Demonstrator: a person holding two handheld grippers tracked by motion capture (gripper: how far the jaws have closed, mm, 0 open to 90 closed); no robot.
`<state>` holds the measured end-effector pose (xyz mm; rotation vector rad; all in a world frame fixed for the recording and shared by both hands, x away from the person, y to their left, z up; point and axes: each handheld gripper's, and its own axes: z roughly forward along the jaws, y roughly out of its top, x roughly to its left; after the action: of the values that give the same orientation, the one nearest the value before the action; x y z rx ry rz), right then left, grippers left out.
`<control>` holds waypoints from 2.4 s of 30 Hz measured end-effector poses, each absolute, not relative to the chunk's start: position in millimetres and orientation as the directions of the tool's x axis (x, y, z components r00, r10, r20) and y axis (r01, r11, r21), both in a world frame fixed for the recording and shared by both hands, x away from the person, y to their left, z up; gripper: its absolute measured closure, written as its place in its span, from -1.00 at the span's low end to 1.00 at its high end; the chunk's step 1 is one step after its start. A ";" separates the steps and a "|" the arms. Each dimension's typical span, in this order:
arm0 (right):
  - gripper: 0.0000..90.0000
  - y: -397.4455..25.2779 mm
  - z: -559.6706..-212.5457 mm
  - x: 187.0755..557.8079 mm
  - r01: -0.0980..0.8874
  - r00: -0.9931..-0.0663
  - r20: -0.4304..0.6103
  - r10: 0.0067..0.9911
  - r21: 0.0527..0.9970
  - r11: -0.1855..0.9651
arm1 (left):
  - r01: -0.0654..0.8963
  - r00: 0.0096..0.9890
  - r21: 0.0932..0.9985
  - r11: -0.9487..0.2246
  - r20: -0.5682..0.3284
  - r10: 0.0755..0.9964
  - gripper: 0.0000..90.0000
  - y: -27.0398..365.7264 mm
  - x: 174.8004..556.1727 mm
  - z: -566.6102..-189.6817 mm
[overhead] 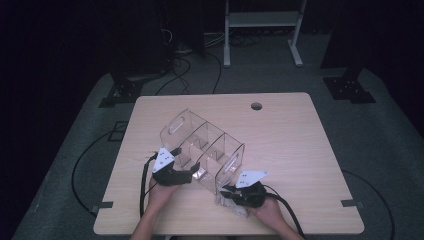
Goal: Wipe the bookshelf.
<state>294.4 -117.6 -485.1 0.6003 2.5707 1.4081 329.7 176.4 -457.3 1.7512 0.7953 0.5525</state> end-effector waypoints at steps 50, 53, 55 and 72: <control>0.73 -125.9 -478.6 300.2 0.267 -0.904 0.066 0.422 0.858 0.439 | 0.245 0.666 0.951 -0.190 -0.022 0.745 -0.82 176.2 330.0 -457.7; 0.73 -132.0 -478.9 306.2 0.308 -0.885 0.102 0.455 0.860 0.407 | 0.243 0.665 0.952 -0.187 -0.023 0.746 -0.82 176.0 330.0 -458.1; 0.73 -127.3 -479.1 300.3 0.296 -0.891 0.093 0.445 0.862 0.412 | 0.242 0.666 0.953 -0.184 -0.025 0.745 -0.82 176.4 330.1 -458.3; 0.73 -128.7 -466.5 296.7 0.230 -0.895 0.034 0.446 0.890 0.394 | 0.244 0.669 0.952 -0.187 -0.026 0.743 -0.82 177.6 329.5 -458.0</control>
<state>296.7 -128.7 -466.5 0.6007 2.4399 1.5068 329.5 177.6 -458.0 1.7455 0.7970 0.5466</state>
